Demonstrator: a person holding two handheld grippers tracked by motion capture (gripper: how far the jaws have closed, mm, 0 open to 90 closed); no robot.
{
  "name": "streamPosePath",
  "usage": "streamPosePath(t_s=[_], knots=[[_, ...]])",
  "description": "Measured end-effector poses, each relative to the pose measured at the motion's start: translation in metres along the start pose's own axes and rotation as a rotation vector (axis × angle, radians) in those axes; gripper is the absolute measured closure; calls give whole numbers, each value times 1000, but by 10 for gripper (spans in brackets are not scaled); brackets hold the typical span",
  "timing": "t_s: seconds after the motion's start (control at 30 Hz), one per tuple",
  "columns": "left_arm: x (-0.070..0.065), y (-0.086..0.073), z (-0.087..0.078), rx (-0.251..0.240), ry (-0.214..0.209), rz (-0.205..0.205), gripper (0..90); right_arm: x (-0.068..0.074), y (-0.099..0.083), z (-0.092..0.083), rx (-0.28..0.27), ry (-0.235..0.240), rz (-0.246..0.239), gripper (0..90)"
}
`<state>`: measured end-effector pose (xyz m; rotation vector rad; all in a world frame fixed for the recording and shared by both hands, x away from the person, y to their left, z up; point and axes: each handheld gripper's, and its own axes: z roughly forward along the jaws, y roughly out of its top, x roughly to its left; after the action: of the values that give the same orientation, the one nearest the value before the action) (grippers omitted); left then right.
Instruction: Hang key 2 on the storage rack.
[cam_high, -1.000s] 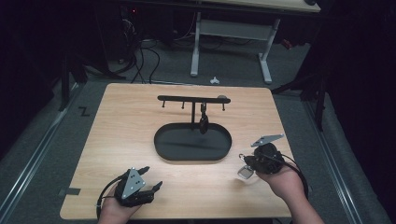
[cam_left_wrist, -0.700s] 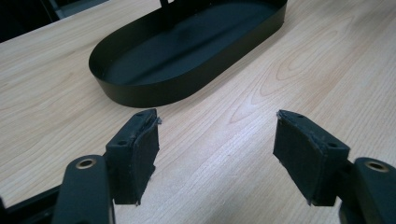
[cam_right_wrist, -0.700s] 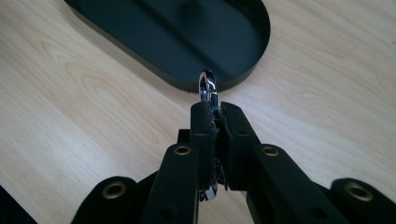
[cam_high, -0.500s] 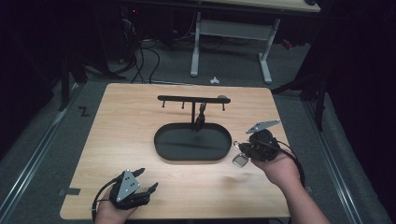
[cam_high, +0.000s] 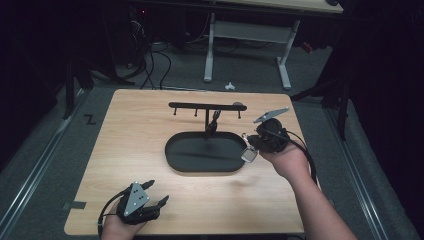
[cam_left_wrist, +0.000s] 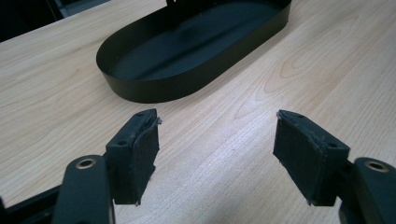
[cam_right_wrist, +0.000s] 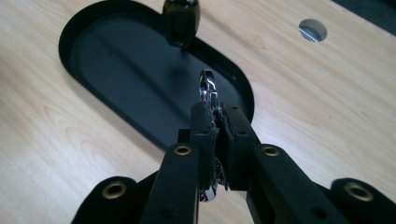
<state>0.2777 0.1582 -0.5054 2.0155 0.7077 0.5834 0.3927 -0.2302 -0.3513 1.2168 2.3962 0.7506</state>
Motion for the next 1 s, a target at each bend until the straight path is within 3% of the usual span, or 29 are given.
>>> streamPosePath(t_s=[0.43,0.87,1.0], knots=[[2,-1,-1,3,-3,-10,315,-10,37,6,-44,6,28,850],[-1,-2,2,7,-8,-6,315,-23,43,14,-54,11,75,849],[-2,-2,3,14,-15,-2,315,-32,44,20,-72,36,104,856]])
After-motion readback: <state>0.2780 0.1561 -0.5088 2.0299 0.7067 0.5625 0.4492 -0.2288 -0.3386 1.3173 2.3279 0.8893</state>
